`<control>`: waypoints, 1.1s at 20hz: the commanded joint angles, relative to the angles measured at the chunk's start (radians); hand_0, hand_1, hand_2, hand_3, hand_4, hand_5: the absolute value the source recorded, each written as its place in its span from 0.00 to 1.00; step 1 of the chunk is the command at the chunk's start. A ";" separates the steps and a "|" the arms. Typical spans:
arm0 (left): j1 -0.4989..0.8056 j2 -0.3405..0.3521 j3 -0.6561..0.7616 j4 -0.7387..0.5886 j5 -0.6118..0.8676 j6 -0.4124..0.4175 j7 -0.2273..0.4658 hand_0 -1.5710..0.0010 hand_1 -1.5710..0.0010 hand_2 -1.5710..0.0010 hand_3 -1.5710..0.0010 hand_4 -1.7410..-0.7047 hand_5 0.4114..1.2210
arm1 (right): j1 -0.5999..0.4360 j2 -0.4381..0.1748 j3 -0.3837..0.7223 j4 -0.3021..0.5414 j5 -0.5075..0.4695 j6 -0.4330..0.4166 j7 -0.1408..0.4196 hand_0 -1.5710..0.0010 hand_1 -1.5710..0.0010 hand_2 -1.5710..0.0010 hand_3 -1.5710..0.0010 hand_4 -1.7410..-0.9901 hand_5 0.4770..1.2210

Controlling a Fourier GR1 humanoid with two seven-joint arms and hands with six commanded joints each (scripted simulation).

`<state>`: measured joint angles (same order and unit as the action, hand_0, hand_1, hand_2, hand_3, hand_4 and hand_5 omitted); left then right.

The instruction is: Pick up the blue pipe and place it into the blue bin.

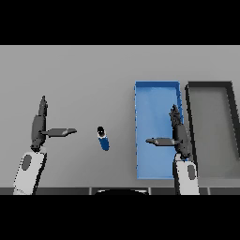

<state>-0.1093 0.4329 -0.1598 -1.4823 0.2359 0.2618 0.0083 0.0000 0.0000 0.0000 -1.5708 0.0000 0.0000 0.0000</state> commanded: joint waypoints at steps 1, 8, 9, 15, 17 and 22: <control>0.000 0.000 0.001 0.000 0.000 0.000 -0.005 1.00 1.00 1.00 1.00 0.75 0.23 | 0.000 0.001 0.000 0.000 0.000 -0.001 0.000 1.00 1.00 1.00 1.00 0.71 0.16; 0.014 0.135 -0.041 0.005 0.003 -0.215 -0.093 1.00 1.00 1.00 1.00 0.75 0.23 | 0.033 -0.108 0.068 -0.057 0.132 0.028 -0.082 1.00 1.00 1.00 1.00 0.71 0.15; 0.015 0.166 -0.049 0.013 0.005 -0.268 -0.112 1.00 1.00 1.00 1.00 0.74 0.23 | 0.044 -0.131 0.088 -0.074 0.166 0.037 -0.086 1.00 1.00 1.00 1.00 0.72 0.15; 0.023 0.205 -0.081 -0.004 0.004 -0.371 -0.179 1.00 1.00 1.00 1.00 0.75 0.22 | 0.061 -0.144 0.131 -0.102 0.235 0.034 -0.055 1.00 1.00 1.00 1.00 0.74 0.14; 0.057 0.235 -0.107 -0.066 0.013 -0.422 -0.192 1.00 1.00 1.00 1.00 0.74 0.21 | 0.067 -0.153 0.122 -0.120 0.213 0.045 -0.055 1.00 1.00 1.00 1.00 0.74 0.14; 0.096 0.262 -0.212 -0.213 -0.014 -0.469 -0.053 1.00 1.00 1.00 1.00 0.70 0.12 | 0.054 -0.146 0.115 -0.110 0.189 0.057 -0.059 1.00 1.00 1.00 1.00 0.69 0.14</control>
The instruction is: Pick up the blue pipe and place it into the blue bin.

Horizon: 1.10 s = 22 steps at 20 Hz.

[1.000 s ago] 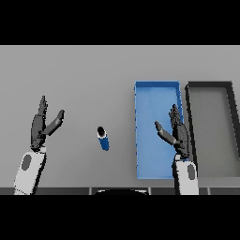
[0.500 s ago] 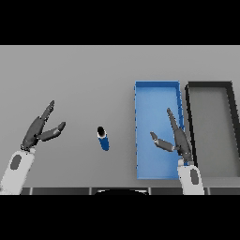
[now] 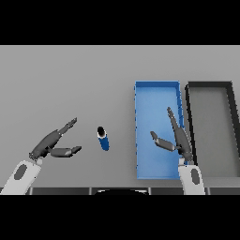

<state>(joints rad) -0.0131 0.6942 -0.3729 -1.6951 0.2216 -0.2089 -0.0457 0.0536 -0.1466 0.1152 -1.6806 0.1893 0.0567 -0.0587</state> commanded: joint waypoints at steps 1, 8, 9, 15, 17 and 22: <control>-0.001 0.008 -0.013 -0.019 -0.001 -0.010 0.026 1.00 1.00 1.00 1.00 0.68 0.10 | 0.007 0.003 0.002 -0.016 -0.004 0.001 -0.005 1.00 1.00 1.00 1.00 0.68 0.13; -0.020 -0.089 -0.141 -0.012 -0.106 -0.025 0.034 1.00 1.00 1.00 1.00 0.60 0.07 | 0.003 0.000 0.008 -0.005 0.010 0.002 0.025 1.00 1.00 1.00 1.00 0.71 0.13; -0.031 -0.109 -0.144 -0.014 -0.104 -0.019 0.028 1.00 1.00 1.00 1.00 0.58 0.08 | 0.007 0.007 0.013 -0.007 0.012 0.000 0.021 1.00 1.00 1.00 1.00 0.71 0.12; -0.111 -0.260 -0.175 0.151 -0.159 0.023 0.017 1.00 1.00 1.00 1.00 0.59 0.09 | 0.034 0.011 0.008 -0.033 -0.008 0.006 0.003 1.00 1.00 1.00 1.00 0.71 0.10; -0.117 -0.300 -0.179 0.171 -0.156 0.033 0.002 1.00 1.00 1.00 1.00 0.59 0.10 | 0.028 0.009 0.007 -0.023 -0.003 0.005 0.008 1.00 1.00 1.00 1.00 0.72 0.10; -0.157 -0.369 -0.186 0.284 -0.204 0.068 -0.043 1.00 1.00 1.00 1.00 0.62 0.12 | 0.013 0.004 -0.011 -0.007 -0.017 0.005 0.014 1.00 1.00 1.00 1.00 0.72 0.09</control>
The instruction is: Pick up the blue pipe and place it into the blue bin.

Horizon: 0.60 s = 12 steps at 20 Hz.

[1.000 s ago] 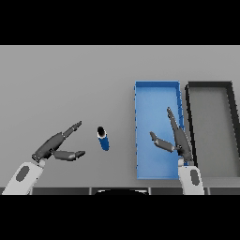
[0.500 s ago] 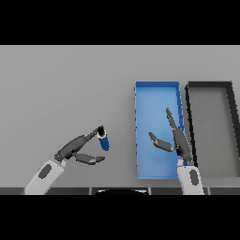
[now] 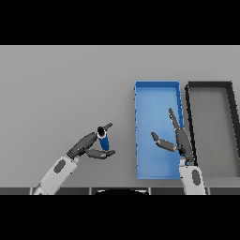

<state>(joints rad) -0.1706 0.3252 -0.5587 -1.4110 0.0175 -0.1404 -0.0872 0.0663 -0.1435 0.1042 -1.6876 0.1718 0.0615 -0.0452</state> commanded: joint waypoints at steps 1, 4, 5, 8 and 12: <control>-0.005 -0.011 0.002 0.014 0.001 0.001 -0.020 1.00 1.00 0.98 1.00 0.62 0.13 | 0.014 -0.005 0.004 -0.013 0.006 0.002 -0.009 1.00 1.00 1.00 1.00 0.73 0.10; -0.015 -0.069 0.007 0.026 0.058 -0.019 -0.010 1.00 0.97 0.89 0.93 0.55 0.23 | 0.016 -0.001 0.012 -0.009 0.020 -0.003 -0.007 1.00 1.00 1.00 1.00 0.74 0.10; -0.022 -0.078 0.022 0.040 0.084 -0.030 -0.010 1.00 0.92 0.83 0.87 0.51 0.28 | 0.014 0.001 0.009 -0.003 0.020 -0.006 -0.005 1.00 1.00 1.00 1.00 0.74 0.11; -0.007 -0.113 0.024 0.030 0.121 -0.035 -0.022 0.73 0.59 0.51 0.51 0.35 0.57 | 0.014 -0.001 0.005 -0.007 0.008 -0.001 -0.008 1.00 1.00 1.00 1.00 0.73 0.11; -0.004 -0.124 0.009 0.021 0.106 -0.029 -0.026 0.30 0.24 0.21 0.24 0.15 0.82 | 0.005 0.001 0.008 -0.008 0.021 -0.010 0.003 1.00 1.00 1.00 1.00 0.75 0.11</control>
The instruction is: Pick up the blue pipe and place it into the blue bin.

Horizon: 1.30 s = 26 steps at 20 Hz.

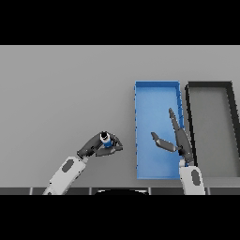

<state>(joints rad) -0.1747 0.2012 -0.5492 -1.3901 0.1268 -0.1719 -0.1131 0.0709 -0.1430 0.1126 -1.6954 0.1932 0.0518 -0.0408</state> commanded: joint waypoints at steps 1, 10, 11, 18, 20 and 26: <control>0.004 0.008 -0.008 -0.003 -0.008 -0.001 -0.003 0.24 0.19 0.17 0.20 0.12 0.86 | 0.002 -0.001 -0.005 0.009 -0.003 -0.001 -0.008 1.00 1.00 1.00 1.00 0.75 0.11; 0.003 -0.032 -0.017 -0.082 -0.042 0.035 -0.099 0.03 0.03 0.02 0.03 0.25 0.98 | -0.002 -0.005 0.002 0.006 0.006 0.004 0.012 1.00 1.00 1.00 1.00 0.78 0.10; 0.001 -0.044 -0.021 -0.095 -0.048 0.037 -0.115 0.03 0.02 0.02 0.02 0.25 0.98 | -0.012 -0.006 0.000 0.005 0.006 0.002 0.018 1.00 1.00 1.00 1.00 0.79 0.10; -0.050 -0.061 -0.009 -0.182 -0.058 0.013 -0.013 0.01 0.00 0.00 0.00 0.26 1.00 | -0.004 -0.014 0.000 0.022 0.022 -0.002 -0.012 1.00 1.00 1.00 1.00 0.82 0.12; -0.056 -0.058 0.002 -0.196 -0.050 -0.004 0.016 0.00 0.00 0.00 0.00 0.26 1.00 | -0.005 -0.020 -0.005 0.019 0.019 -0.001 -0.012 1.00 1.00 1.00 1.00 0.82 0.13; -0.056 -0.082 0.009 -0.200 -0.071 -0.026 0.040 0.00 0.00 0.00 0.00 0.26 1.00 | 0.185 0.079 0.049 -0.112 0.125 -0.134 -0.020 1.00 1.00 1.00 1.00 0.82 0.14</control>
<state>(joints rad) -0.2303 0.1189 -0.5397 -1.5904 0.0546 -0.1990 -0.0749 0.2575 -0.0627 0.1623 -1.8072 0.3178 -0.0819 -0.0659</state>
